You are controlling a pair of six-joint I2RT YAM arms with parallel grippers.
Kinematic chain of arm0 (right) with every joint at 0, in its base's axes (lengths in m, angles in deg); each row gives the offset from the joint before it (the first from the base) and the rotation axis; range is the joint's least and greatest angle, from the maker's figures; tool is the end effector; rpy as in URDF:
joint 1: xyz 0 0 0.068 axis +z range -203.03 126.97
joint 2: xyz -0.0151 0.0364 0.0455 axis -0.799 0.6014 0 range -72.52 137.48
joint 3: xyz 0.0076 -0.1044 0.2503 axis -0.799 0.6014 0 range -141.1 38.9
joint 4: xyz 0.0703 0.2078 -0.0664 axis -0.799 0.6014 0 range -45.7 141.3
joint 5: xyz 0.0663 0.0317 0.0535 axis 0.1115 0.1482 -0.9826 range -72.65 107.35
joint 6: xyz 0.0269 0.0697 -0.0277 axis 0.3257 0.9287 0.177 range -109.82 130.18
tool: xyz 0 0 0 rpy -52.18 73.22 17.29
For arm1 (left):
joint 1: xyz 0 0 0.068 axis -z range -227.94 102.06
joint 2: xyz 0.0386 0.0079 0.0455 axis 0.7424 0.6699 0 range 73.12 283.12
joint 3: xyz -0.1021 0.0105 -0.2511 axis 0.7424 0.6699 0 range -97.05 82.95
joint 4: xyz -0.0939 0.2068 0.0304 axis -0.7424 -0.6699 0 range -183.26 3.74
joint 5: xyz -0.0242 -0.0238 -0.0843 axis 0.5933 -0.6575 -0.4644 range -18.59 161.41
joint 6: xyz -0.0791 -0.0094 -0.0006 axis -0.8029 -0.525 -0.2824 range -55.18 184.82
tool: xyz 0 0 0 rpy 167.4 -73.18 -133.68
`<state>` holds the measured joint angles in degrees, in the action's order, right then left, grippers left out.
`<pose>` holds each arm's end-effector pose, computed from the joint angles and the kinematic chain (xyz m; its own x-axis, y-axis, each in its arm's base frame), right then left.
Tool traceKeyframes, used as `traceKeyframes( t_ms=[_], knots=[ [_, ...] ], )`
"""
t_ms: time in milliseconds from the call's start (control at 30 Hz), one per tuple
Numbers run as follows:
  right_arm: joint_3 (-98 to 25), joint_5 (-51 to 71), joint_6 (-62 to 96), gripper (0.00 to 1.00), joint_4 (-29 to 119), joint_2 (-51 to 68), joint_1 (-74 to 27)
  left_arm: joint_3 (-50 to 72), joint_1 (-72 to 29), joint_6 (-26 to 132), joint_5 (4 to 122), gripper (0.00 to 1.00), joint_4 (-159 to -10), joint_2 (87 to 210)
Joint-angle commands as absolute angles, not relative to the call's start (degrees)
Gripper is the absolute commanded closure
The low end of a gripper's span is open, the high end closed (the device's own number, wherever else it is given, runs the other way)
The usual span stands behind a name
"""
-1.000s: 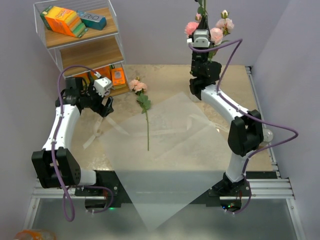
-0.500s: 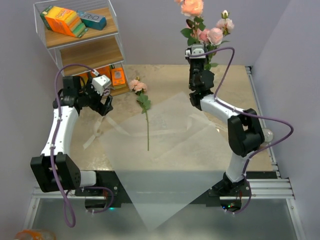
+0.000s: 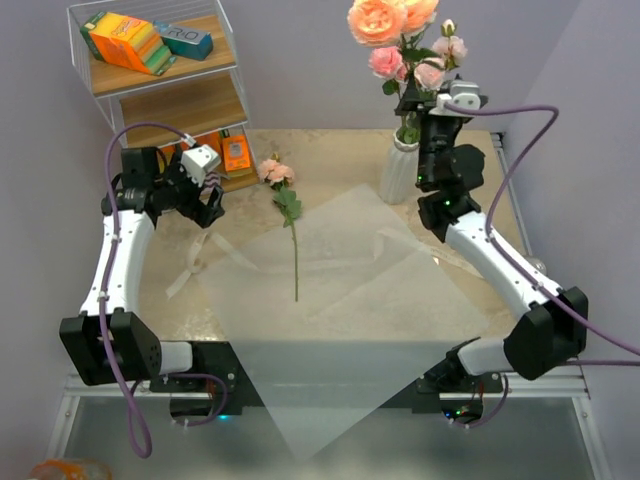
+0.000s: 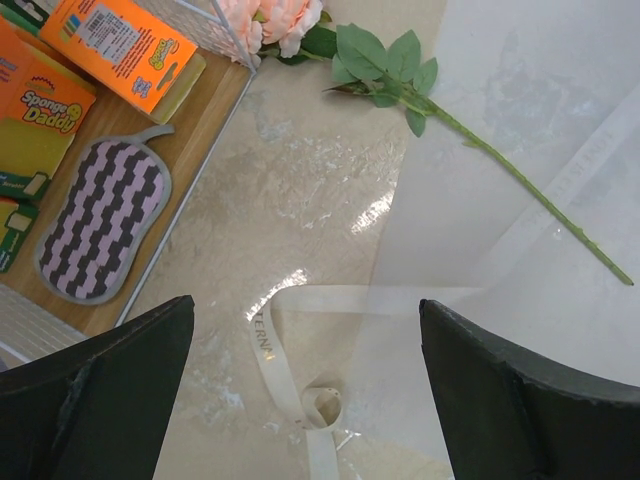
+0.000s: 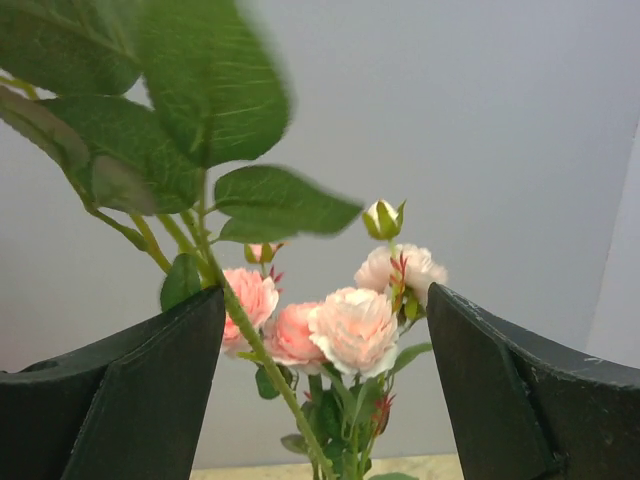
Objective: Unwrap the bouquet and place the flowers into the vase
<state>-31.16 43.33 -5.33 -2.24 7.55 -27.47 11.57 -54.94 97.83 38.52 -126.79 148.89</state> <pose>0.2847 0.1028 0.4753 0.5363 -0.0099 -0.8439 0.0758 0.9965 0.0365 0.2654 -0.0048 0.3186 -0.4356 0.4075 -0.8026 0.6160 0.7851 0.0643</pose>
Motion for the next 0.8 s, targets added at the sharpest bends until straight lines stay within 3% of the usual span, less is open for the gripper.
traceKeyframes(
  t_ms=[0,267,767],
  knots=[
    [-38.1,40.7,0.2,0.15,11.3,8.9,-29.7,8.7,-55.4,96.9,36.6,0.01,-127.7,146.8],
    [-41.2,39.5,3.8,0.14,18.6,15.8,-31.5,9.9,-55.4,97.7,37.5,0.01,-127.8,145.2],
    [-39.9,48.6,14.4,0.22,18.8,8.5,-35.1,10.9,-55.3,99.2,38.6,0.01,-127.9,144.9]
  ],
)
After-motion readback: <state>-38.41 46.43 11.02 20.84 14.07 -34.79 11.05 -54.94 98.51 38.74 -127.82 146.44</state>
